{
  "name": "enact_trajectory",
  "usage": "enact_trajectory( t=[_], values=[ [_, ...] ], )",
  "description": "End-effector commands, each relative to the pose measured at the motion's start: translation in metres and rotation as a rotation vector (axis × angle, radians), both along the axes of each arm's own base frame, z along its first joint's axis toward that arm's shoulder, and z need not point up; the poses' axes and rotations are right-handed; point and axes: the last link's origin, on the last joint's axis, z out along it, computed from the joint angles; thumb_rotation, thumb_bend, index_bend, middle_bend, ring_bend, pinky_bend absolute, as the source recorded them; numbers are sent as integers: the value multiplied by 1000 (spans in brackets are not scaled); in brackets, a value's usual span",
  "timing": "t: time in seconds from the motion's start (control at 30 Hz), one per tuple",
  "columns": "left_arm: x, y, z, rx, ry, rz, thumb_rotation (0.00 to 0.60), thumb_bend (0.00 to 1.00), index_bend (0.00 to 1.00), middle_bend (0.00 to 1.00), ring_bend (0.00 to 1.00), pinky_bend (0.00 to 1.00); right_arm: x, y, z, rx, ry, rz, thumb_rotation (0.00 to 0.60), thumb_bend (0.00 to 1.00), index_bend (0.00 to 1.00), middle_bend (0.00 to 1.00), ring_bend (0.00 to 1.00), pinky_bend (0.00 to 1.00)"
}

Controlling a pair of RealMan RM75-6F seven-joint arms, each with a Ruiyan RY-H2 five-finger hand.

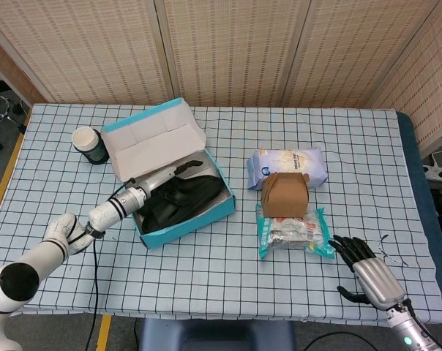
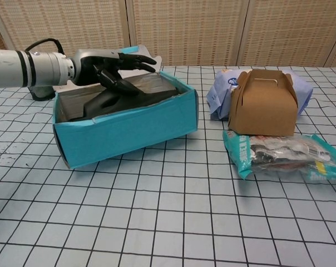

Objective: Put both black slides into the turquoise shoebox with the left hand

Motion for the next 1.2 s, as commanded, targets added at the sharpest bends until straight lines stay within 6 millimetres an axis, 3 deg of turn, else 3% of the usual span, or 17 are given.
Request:
enact_trajectory(
  t=[0.03, 0.17, 0.33, 0.9, 1.03, 1.13, 1.2],
  values=[
    [-4, 3, 2, 12, 40, 0, 600, 264, 0, 0, 0, 0, 0, 0, 0, 0, 0, 0, 600, 165, 0, 0, 0, 0],
    [-11, 3, 3, 9, 107, 10, 600, 236, 0, 0, 0, 0, 0, 0, -1, 4, 3, 0, 600, 165, 0, 0, 0, 0],
    [-14, 3, 7, -5, 61, 66, 600, 203, 0, 0, 0, 0, 0, 0, -2, 4, 4, -1, 600, 165, 0, 0, 0, 0],
    [-6, 17, 49, 97, -113, 69, 600, 199, 0, 0, 0, 0, 0, 1, -4, 14, 8, -3, 600, 165, 0, 0, 0, 0],
    [-12, 7, 63, 144, -72, -3, 600, 233, 0, 0, 0, 0, 1, 0, -6, 21, 11, 2, 600, 165, 0, 0, 0, 0],
    [-29, -13, 76, 219, -15, -60, 600, 273, 0, 0, 0, 0, 2, 0, -7, 20, 16, 8, 600, 165, 0, 0, 0, 0],
    [-49, -37, 86, 274, 17, -70, 600, 296, 0, 0, 0, 0, 2, 0, -7, 3, 24, 17, 600, 165, 0, 0, 0, 0]
  ],
)
